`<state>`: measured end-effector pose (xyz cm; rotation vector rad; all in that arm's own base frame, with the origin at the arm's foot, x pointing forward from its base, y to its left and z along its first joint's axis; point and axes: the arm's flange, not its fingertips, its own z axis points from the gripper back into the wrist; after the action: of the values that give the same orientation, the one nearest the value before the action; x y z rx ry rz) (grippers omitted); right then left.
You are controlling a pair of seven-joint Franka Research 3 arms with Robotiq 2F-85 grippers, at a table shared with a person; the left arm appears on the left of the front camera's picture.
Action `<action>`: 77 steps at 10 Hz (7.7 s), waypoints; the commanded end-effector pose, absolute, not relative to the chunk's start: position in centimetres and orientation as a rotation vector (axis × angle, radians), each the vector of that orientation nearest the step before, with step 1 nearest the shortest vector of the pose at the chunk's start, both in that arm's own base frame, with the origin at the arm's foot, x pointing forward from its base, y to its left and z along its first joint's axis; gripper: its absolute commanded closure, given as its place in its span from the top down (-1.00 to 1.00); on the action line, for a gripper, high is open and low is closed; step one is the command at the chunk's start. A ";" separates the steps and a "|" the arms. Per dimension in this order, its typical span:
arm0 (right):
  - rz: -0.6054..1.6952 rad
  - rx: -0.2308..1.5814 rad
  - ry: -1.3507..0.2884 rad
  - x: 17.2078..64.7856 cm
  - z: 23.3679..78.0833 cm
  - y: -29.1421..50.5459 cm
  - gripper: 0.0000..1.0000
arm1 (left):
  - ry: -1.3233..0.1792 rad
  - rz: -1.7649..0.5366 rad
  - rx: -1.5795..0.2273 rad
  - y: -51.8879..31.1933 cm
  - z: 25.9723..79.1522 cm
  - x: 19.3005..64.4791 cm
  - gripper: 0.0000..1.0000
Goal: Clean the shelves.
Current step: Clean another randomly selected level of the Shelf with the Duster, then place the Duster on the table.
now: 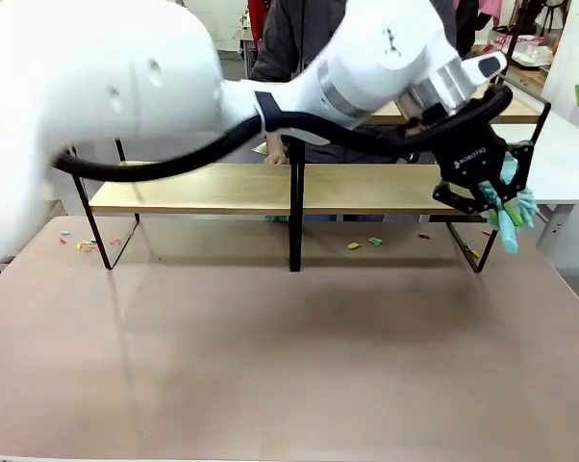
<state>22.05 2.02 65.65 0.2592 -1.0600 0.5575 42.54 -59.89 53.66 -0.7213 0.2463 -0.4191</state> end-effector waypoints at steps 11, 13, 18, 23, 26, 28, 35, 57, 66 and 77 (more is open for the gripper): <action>0.557 0.261 -1.059 22.0 65.7 2.0 1.00 | 0.346 -0.702 -0.670 -31.2 59.5 25.8 -0.75; 0.557 0.261 -1.059 22.0 65.7 2.0 1.00 | 0.219 -0.589 -0.744 -25.4 61.1 22.8 -0.75; 0.557 0.261 -1.059 22.0 65.7 2.0 1.00 | -0.156 -0.410 -0.902 -8.8 65.8 17.2 -0.75; 0.557 0.261 -1.059 22.0 65.7 2.0 1.00 | -0.329 -0.065 -0.926 6.2 68.2 17.9 -0.75; 0.557 0.261 -1.059 22.0 65.7 2.0 1.00 | -0.498 -0.007 -1.085 11.5 65.8 16.1 -0.75; 0.557 0.261 -1.059 22.0 65.7 2.0 1.00 | -0.418 0.007 -1.013 11.6 67.2 17.1 -0.75; 0.557 0.261 -1.059 22.0 65.7 2.0 1.00 | -0.418 0.007 -1.013 11.6 67.2 17.1 -0.75; 0.022 0.831 -0.253 31.5 50.6 -1.7 1.00 | 0.486 -1.084 -0.789 -3.9 43.9 39.6 -0.75; 0.022 0.831 -0.253 31.5 50.6 -1.7 1.00 | 0.568 -1.111 -0.697 -4.8 36.7 45.6 0.37; 0.022 0.831 -0.253 31.5 50.6 -1.7 1.00 | 0.258 -1.273 -0.637 7.6 48.2 33.6 1.00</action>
<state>31.16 -1.79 50.46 0.8066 -0.2394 0.0074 36.36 5.98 47.00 -0.5949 0.3906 -1.1926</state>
